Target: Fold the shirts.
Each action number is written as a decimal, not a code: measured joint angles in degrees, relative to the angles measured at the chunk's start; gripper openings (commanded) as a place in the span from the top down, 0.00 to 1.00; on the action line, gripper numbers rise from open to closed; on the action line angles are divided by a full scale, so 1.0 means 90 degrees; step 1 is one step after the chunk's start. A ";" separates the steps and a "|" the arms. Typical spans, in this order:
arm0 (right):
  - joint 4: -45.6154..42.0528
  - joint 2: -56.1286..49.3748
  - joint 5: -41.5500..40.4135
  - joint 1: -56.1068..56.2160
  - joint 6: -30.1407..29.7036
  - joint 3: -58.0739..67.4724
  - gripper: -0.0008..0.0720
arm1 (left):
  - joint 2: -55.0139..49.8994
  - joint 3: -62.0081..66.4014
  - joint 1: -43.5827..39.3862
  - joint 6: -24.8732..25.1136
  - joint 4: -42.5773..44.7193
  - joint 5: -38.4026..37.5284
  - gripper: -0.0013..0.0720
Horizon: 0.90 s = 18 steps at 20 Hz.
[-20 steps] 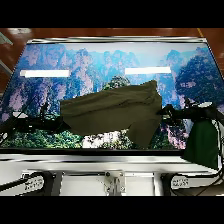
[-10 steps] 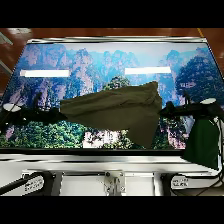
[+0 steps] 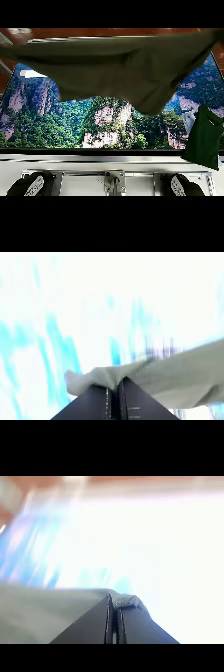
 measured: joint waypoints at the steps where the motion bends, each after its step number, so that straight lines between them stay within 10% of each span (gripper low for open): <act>1: -0.0296 0.0367 -0.0262 -0.0002 0.0187 0.0272 0.90 | 0.0165 0.0454 0.0000 -0.0114 0.0090 0.0029 0.92; 11: -0.2475 0.2154 0.0134 -0.0005 0.1243 0.1316 0.90 | 0.1156 0.1741 0.0000 -0.0522 0.0869 -0.0916 0.92; 18: -0.3060 0.1348 0.2642 0.0000 0.1642 0.1411 0.90 | 0.0828 0.1348 0.0000 -0.0549 0.1423 -0.2200 0.92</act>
